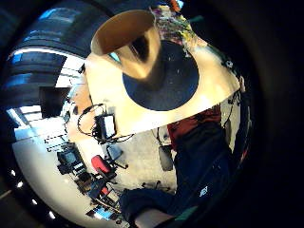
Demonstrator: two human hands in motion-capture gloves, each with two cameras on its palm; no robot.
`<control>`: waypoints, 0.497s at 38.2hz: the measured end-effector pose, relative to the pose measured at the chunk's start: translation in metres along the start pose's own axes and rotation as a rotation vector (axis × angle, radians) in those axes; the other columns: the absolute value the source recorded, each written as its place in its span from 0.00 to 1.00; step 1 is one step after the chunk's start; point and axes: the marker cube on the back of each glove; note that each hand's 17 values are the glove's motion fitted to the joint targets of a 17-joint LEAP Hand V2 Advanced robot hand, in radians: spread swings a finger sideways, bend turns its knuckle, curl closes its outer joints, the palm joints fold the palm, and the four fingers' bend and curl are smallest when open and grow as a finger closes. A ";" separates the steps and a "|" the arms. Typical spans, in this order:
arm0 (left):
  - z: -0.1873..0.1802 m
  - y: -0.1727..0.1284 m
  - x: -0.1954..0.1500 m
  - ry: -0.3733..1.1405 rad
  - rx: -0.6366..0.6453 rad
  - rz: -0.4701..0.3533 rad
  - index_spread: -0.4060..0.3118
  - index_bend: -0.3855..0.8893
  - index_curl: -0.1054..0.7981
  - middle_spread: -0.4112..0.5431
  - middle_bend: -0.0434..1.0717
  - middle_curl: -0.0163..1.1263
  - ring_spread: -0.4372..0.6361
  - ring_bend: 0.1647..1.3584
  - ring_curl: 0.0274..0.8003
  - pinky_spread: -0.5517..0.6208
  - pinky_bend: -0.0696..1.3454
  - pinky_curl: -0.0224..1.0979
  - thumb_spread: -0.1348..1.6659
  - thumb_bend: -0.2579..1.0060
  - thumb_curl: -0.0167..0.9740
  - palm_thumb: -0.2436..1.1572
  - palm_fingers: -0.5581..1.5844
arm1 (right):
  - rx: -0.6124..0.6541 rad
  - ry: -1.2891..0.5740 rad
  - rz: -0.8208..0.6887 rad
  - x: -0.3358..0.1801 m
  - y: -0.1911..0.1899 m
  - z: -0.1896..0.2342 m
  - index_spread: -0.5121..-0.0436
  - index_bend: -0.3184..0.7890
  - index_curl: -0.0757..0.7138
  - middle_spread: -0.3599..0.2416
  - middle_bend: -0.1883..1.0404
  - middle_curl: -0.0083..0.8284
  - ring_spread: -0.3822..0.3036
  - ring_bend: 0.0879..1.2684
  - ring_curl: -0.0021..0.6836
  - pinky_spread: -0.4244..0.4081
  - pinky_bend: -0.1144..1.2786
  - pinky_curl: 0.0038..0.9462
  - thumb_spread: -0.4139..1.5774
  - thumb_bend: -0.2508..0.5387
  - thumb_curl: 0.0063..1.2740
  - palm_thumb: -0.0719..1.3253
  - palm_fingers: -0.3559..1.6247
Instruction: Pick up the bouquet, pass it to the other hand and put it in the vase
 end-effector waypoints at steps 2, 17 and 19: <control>0.002 -0.002 0.002 0.001 -0.004 0.002 0.56 0.40 0.38 0.61 0.21 0.34 0.62 0.39 0.34 0.71 0.38 0.33 0.73 0.19 0.28 0.31 0.35 | -0.002 -0.029 0.021 0.000 0.005 0.004 0.66 0.44 0.39 0.42 0.43 0.55 0.31 0.37 0.56 0.55 0.30 0.34 0.71 0.34 0.31 0.68 0.49; 0.020 -0.004 0.009 -0.002 -0.034 0.046 0.56 0.40 0.38 0.61 0.21 0.34 0.62 0.38 0.35 0.70 0.37 0.33 0.73 0.19 0.29 0.33 0.35 | 0.114 -0.208 0.091 -0.010 0.008 0.020 0.54 0.69 0.62 0.26 0.50 0.63 0.19 0.39 0.64 0.24 0.22 0.34 0.73 0.42 0.33 0.84 0.78; 0.022 -0.005 0.007 0.005 -0.040 0.047 0.56 0.40 0.38 0.61 0.21 0.34 0.62 0.38 0.35 0.70 0.37 0.33 0.73 0.19 0.29 0.33 0.35 | 0.105 -0.250 0.085 -0.010 0.008 0.019 0.55 0.69 0.64 0.25 0.51 0.65 0.19 0.40 0.66 0.22 0.22 0.35 0.73 0.42 0.33 0.85 0.79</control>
